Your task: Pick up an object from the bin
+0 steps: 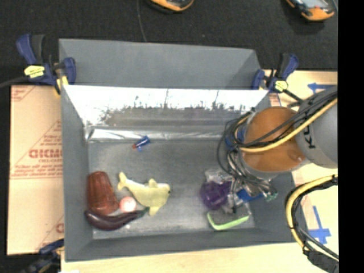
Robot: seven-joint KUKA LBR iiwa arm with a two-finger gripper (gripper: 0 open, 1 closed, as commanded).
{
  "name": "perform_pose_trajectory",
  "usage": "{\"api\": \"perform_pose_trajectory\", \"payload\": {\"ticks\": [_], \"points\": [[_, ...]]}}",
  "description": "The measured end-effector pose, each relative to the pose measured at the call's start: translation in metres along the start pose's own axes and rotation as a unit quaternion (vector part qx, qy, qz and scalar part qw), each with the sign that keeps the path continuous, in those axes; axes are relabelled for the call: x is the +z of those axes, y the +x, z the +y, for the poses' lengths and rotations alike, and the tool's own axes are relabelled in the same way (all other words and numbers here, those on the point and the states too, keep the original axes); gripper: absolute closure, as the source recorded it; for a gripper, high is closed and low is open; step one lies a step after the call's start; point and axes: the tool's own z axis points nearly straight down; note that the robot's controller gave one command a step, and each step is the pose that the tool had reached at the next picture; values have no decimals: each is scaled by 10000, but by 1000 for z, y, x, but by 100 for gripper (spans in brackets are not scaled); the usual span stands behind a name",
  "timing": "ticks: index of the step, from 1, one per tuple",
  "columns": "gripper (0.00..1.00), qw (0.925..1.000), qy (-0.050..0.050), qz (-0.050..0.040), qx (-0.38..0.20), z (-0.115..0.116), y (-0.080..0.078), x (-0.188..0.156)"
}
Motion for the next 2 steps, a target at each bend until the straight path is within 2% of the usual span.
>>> {"api": "perform_pose_trajectory", "payload": {"ticks": [2], "points": [[100,10000,2,0,-10,0,0,0]]}}
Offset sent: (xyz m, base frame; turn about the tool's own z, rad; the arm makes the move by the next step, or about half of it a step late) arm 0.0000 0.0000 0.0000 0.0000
